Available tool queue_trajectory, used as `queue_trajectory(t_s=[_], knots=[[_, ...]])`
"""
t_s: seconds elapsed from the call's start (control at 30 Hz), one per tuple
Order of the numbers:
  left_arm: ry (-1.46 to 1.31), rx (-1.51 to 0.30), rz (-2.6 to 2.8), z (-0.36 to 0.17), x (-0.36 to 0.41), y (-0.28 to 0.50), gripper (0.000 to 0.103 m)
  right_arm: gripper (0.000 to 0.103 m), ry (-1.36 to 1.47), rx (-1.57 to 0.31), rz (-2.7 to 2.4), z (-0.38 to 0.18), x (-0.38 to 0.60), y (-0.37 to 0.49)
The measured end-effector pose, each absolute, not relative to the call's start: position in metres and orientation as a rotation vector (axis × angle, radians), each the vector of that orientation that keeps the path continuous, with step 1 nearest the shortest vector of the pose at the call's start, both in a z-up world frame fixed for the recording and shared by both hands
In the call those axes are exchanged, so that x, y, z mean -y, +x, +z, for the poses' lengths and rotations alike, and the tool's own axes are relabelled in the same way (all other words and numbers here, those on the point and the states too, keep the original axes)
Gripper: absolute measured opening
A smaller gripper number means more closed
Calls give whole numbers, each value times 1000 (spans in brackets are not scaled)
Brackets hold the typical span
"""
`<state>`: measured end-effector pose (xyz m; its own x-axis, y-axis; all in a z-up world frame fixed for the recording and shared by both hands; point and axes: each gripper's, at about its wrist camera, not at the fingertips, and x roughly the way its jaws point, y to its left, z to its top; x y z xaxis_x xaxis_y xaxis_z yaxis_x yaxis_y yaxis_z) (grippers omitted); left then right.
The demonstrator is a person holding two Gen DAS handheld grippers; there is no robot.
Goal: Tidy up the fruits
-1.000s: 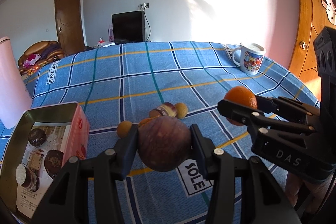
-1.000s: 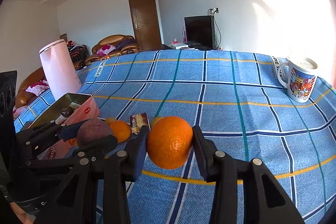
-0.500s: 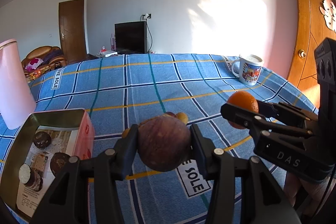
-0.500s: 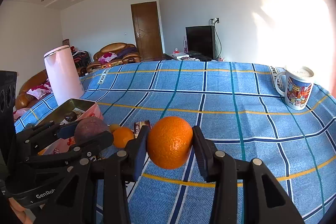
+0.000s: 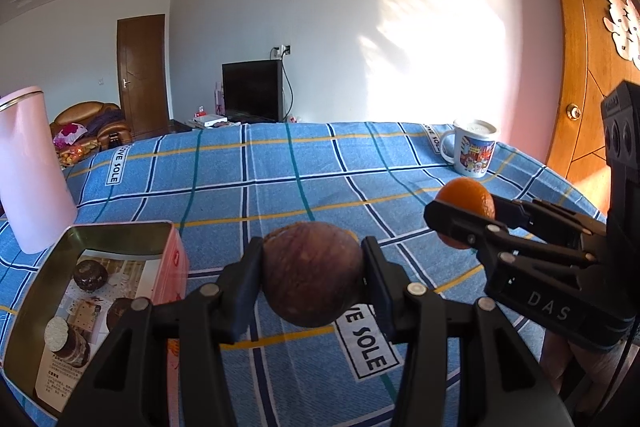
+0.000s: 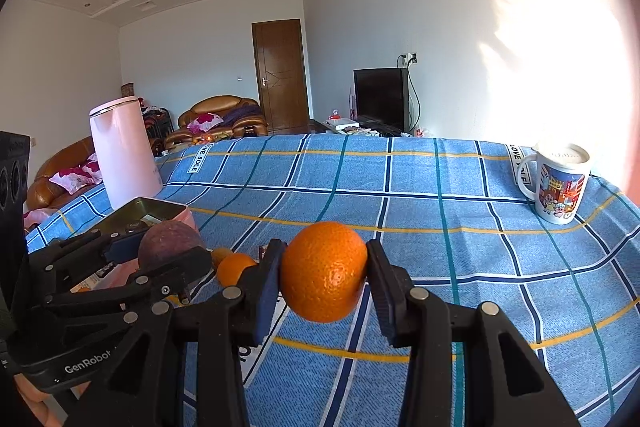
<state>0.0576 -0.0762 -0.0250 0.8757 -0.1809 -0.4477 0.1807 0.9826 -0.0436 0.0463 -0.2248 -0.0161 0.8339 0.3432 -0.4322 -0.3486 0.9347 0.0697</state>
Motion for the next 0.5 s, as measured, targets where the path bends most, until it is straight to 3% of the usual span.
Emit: queue_trajectory(t_s=[0.5], knots=[[-2, -403, -182, -20, 75, 46, 50, 43, -19, -390, 364, -11, 227, 36]])
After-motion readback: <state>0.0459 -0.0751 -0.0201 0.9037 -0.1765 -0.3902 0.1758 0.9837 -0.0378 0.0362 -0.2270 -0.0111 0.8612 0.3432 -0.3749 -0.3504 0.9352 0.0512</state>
